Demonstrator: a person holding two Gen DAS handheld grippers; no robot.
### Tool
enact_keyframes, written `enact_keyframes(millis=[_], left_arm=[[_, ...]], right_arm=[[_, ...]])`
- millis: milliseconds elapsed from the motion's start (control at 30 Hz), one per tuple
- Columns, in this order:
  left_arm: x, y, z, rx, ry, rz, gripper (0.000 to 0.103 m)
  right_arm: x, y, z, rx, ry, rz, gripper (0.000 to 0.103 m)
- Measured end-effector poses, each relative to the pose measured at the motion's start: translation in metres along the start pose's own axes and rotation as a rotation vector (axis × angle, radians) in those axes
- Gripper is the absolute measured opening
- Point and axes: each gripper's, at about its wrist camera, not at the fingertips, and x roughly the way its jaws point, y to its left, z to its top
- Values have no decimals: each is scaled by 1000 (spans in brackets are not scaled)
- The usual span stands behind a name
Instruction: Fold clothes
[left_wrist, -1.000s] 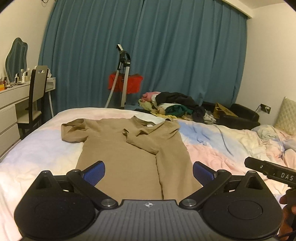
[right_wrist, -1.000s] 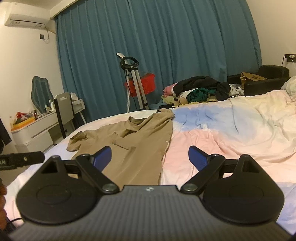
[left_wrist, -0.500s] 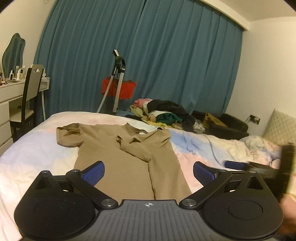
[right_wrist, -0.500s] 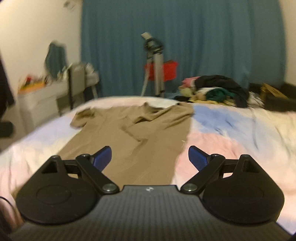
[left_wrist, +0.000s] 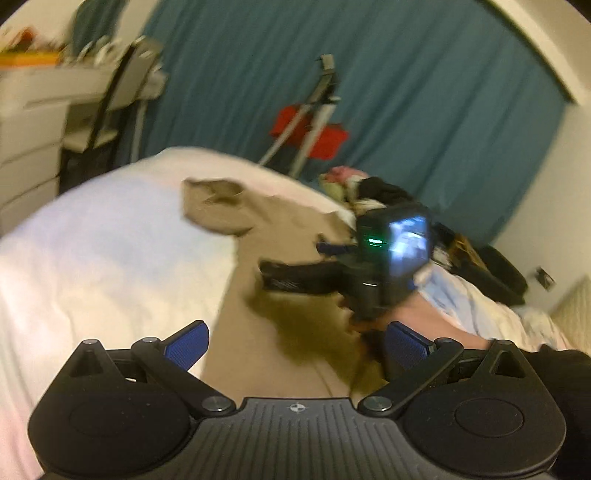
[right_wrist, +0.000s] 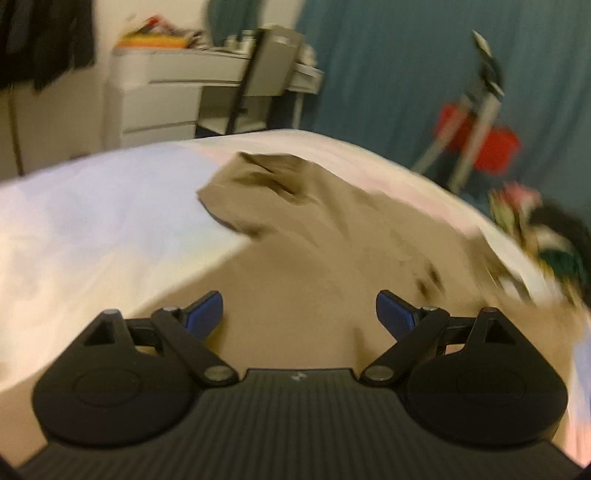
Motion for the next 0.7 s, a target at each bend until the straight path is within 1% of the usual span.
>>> enact_keyframes(millis=[100, 167, 200, 267, 300, 367, 400, 433, 467, 500, 567, 700], left_arm=[[17, 16, 1, -36, 17, 28, 103], [30, 26, 1, -67, 24, 63, 101], [34, 33, 3, -95, 10, 94, 100], [37, 49, 7, -171, -48, 165, 100], [38, 57, 8, -207, -72, 195, 100], [39, 69, 10, -249, -108, 238, 100], [40, 71, 11, -248, -120, 253, 100], [41, 73, 11, -246, -131, 266, 100], [41, 73, 10, -237, -136, 270, 100], [41, 72, 10, -229, -139, 266, 100], [39, 71, 9, -215, -143, 255, 100], [35, 70, 6, -198, -136, 235, 101]], right_arm=[[48, 24, 16, -61, -35, -23, 91], [75, 30, 26, -52, -42, -51, 91], [86, 31, 31, -47, -45, -65, 89], [106, 33, 43, -44, -57, -104, 80], [113, 31, 49, -43, -54, -123, 74], [129, 28, 60, -40, -49, -160, 65], [136, 25, 65, -34, -40, -171, 51], [142, 21, 70, -20, -21, -168, 30], [147, 17, 75, -6, -2, -170, 19], [147, 13, 78, 7, 7, -174, 13], [134, 0, 84, 43, -17, -170, 12], [82, -43, 86, 200, -147, -196, 11]])
